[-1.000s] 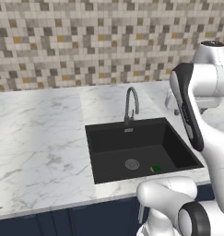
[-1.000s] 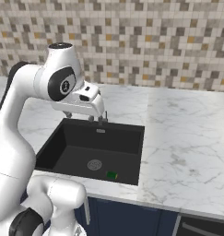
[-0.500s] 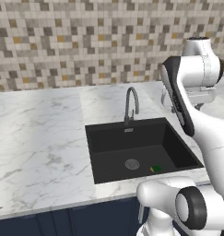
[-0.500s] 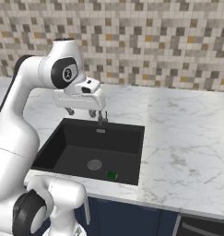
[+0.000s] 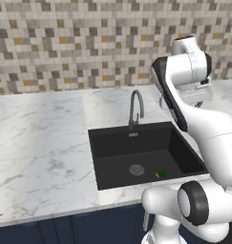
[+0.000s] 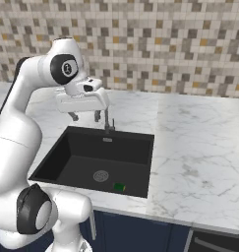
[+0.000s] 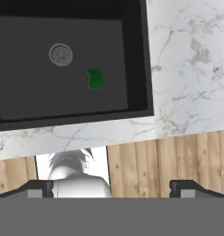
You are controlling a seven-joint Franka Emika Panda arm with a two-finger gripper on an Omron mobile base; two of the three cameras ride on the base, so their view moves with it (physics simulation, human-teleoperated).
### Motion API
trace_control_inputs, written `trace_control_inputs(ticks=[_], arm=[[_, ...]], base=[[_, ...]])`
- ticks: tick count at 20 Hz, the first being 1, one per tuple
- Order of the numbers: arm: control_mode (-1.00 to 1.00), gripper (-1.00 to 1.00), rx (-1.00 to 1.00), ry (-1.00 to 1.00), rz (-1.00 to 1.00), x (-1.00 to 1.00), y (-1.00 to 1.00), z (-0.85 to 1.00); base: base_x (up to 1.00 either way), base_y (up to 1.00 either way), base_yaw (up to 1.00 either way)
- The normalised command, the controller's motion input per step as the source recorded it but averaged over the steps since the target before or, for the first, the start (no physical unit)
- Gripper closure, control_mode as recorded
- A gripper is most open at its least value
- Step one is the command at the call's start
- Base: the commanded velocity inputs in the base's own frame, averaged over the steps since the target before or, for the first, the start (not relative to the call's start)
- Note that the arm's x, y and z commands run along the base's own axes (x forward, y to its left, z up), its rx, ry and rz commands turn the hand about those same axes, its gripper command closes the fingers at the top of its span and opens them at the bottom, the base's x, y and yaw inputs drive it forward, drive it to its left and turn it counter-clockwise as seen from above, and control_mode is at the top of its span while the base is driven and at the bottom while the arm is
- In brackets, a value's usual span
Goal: Pick up the bar soap and sponge from the sink, and place them back in the cabinet, and close the cabinet doors.
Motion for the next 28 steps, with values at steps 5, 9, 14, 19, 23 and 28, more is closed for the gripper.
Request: trace_control_inputs(ticks=[5,9,14,19,23,28], arm=[[-1.00,-1.00,-0.01,0.04,0.07,0.34,0.26,0.00],[-1.00,-1.00,0.00,0.03,0.08,0.32,0.11,0.00],[-1.00,-1.00,0.00,0.00,0.08,0.34,0.01,-0.01],[-1.00,-1.00,0.05,0.00,0.16,0.36,0.00,-0.05],[-1.00,-1.00,0.09,0.00,0.17,0.24,0.00,-0.07],[-1.00,-1.00,0.08,0.00,0.15,0.20,0.00,-0.08]], base=[[0.00,0.00,0.00],[0.00,0.00,0.00],[0.00,0.00,0.00],[0.00,0.00,0.00],[0.00,0.00,0.00],[0.00,0.00,0.00]])
